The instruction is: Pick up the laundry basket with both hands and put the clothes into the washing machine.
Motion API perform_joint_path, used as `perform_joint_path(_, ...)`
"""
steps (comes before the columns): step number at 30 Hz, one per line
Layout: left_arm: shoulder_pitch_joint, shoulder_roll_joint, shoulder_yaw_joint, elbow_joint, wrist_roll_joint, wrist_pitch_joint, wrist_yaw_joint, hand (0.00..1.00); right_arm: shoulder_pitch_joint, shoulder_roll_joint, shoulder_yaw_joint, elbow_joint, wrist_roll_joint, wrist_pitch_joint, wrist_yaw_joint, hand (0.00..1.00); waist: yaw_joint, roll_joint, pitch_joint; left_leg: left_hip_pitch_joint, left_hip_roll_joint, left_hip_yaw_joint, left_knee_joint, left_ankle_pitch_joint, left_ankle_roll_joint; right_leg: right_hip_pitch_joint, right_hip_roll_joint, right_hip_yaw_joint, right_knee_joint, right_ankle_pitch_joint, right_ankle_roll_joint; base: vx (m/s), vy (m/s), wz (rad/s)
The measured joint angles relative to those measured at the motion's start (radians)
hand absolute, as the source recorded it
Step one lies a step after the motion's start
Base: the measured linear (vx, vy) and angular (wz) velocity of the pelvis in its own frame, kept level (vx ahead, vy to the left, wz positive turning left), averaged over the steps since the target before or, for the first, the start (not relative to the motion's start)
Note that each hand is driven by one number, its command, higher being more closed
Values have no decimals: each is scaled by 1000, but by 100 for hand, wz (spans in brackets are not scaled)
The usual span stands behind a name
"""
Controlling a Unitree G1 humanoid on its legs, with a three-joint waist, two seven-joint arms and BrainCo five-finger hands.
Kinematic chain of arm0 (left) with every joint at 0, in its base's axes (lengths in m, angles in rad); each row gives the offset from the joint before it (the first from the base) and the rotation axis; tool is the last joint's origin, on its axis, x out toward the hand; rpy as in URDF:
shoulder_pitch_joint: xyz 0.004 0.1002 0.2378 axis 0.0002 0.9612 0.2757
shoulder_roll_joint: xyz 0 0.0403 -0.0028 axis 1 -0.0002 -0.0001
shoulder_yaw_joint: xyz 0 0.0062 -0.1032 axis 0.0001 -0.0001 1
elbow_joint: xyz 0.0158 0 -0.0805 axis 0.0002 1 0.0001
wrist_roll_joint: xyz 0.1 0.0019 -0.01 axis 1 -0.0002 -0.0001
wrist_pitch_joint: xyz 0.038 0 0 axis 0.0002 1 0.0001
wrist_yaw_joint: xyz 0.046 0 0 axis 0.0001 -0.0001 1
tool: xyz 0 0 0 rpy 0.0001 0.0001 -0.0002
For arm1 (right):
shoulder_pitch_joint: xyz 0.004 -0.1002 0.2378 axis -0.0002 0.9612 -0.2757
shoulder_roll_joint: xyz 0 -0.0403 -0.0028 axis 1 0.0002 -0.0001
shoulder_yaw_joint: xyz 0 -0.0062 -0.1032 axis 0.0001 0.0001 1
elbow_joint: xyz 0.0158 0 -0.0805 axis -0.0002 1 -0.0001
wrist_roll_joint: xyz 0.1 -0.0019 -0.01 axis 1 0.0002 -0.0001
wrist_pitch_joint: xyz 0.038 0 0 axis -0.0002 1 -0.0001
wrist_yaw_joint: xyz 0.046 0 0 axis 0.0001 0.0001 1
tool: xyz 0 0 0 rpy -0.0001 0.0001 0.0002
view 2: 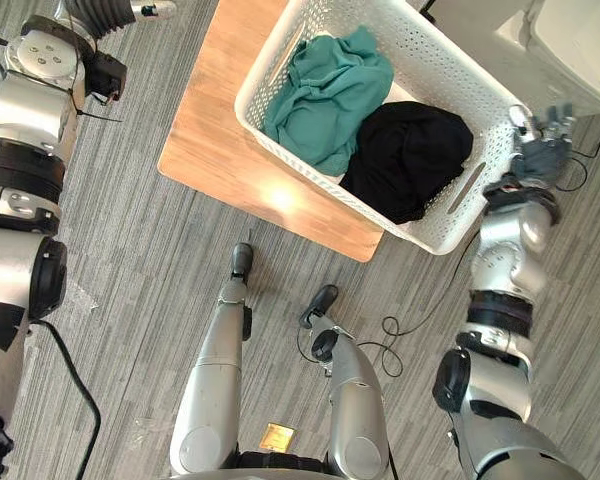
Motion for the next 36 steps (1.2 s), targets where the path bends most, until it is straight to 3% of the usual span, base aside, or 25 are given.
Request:
perform_joint_path(7, 13, 76, -129, -57, -173, -13, -22, 0, 91, -12, 29, -116, -6, -29, 3, 0, -9, 1, 0, 16, 26, 15, 0, -1, 1, 6, 19, 12, -4, 3, -4, 6, -43, -10)
perform_joint_path(16, 23, 121, -202, -62, -213, -23, -14, 0, 107, -17, 92, -216, -33, -52, 6, 0, -4, 1, -1, 26, 52, 44, -2, -1, 2, 9, 44, 34, -32, 19, -15, 26, -46, -11)
perform_joint_path(20, 23, 121, -202, -63, -231, -23, -14, 0, 163, -18, 71, -253, -83, -52, 4, 0, -7, 1, -1, 26, 54, 48, -6, -1, 2, 10, 47, 34, -41, 23, -10, 53, -35, -2)
perform_joint_path(24, 50, 120, -178, -72, -231, -23, -1, 0, 227, -16, -47, -242, -161, -24, -1, 0, -23, 1, -1, 26, 52, 52, -14, -1, 3, 10, 48, 35, -54, 27, -11, 61, -19, -1)
perform_joint_path(29, 91, 13, -107, -84, -147, -10, 24, 0, 216, -2, -170, -60, -237, 15, -5, 0, -34, 1, -1, 26, 54, 59, -17, -1, 3, 10, 52, 43, -70, 37, -3, 51, -16, -4)
perform_joint_path(36, 87, -76, -69, 6, -99, -7, 24, 0, 134, 100, -172, 133, -181, 46, 8, 0, -52, 2, -1, 26, 60, 95, -25, -1, 3, -8, 55, 75, -85, 54, -6, 31, -11, -14)
